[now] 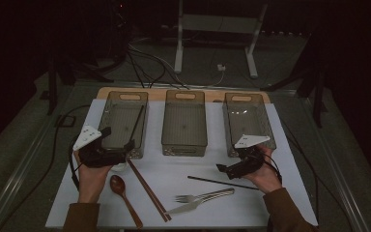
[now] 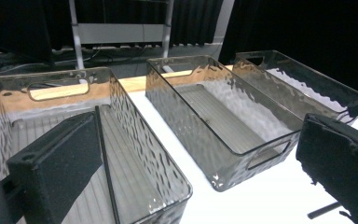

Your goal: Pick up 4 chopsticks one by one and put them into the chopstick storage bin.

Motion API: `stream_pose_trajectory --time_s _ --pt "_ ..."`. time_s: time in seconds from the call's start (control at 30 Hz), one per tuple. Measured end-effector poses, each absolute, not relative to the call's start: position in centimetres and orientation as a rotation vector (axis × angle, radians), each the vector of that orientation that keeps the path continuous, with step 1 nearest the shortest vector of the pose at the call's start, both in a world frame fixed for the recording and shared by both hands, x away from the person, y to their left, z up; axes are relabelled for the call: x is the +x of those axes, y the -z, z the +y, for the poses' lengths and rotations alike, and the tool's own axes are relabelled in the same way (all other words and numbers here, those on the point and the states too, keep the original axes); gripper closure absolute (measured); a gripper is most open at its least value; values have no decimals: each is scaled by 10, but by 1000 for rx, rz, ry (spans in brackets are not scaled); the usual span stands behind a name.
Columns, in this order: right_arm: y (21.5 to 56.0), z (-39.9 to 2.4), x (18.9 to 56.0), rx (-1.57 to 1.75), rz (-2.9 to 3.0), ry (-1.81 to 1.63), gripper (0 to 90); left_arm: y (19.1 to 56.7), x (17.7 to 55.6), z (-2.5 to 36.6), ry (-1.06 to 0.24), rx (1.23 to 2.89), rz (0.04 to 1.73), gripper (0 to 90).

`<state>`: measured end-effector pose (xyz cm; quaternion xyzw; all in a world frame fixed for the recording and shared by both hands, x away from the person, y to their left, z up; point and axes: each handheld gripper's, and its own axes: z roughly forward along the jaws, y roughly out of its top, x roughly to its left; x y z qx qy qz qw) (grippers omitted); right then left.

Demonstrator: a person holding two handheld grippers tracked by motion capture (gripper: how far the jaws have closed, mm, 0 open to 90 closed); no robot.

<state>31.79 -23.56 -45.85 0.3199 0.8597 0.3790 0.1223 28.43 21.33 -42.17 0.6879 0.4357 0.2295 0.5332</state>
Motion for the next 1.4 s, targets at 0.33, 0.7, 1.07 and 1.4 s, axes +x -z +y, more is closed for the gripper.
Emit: stream_pose_trajectory --time_s 0.33,0.7,1.07,1.4 --pt "463 -225 322 891 2595 -999 4 429 277 217 -545 1634 1058 10" --pt "471 -215 320 830 2665 -889 10 432 271 218 -544 1628 1062 10" --pt "481 -205 318 749 2766 -786 161 430 267 220 -546 1618 1058 10" --pt "492 -198 314 644 2891 -719 622 430 267 222 -550 1609 1063 10"
